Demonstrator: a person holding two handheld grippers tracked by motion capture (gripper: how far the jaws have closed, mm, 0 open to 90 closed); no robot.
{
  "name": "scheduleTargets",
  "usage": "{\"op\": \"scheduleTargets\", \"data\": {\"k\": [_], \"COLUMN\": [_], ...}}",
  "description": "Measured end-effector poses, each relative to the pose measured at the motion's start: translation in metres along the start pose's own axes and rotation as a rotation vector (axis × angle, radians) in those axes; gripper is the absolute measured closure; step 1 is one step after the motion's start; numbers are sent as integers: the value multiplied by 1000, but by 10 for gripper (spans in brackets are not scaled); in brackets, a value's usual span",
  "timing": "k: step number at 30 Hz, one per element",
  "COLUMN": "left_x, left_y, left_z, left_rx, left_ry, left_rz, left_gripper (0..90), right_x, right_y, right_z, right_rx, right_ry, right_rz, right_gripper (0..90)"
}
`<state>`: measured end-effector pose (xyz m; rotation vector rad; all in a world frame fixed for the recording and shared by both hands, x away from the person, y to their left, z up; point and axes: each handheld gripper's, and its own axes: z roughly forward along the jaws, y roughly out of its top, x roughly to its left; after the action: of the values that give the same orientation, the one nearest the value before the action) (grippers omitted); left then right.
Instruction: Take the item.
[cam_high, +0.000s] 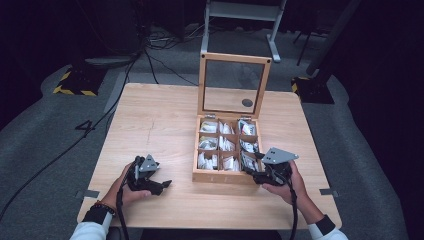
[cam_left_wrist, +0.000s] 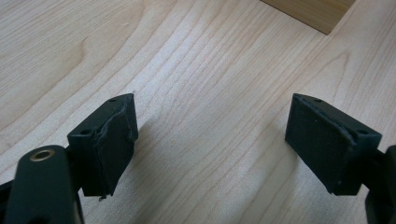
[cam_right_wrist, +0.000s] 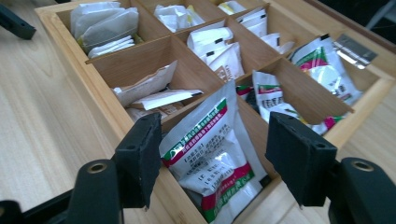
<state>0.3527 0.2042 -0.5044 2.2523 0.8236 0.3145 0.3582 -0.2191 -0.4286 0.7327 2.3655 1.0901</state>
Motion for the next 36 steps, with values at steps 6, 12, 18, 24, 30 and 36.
{"op": "scheduleTargets", "data": {"k": [6, 12, 18, 24, 30, 36], "left_x": [0, 0, 0, 0, 0, 0], "left_y": [0, 0, 0, 0, 0, 0], "left_z": [0, 0, 0, 0, 0, 0], "left_rx": [0, 0, 1, 1, 1, 0], "left_ry": [-1, -3, -4, -4, -4, -4], "left_rz": [-2, -1, 0, 0, 0, 0], "left_gripper": [175, 175, 175, 175, 175, 175], "right_x": [1, 4, 8, 0, -4, -7], "right_y": [0, -1, -1, -2, -3, -3], "right_z": [-3, -4, -1, 12, 18, 16], "right_rx": [7, 37, 84, 117, 129, 121], "right_ry": [-34, -72, -138, -89, -44, -34], "right_rz": [-15, -2, 12, 71, 81, 96], "right_gripper": [392, 425, 518, 575, 694, 784]}}
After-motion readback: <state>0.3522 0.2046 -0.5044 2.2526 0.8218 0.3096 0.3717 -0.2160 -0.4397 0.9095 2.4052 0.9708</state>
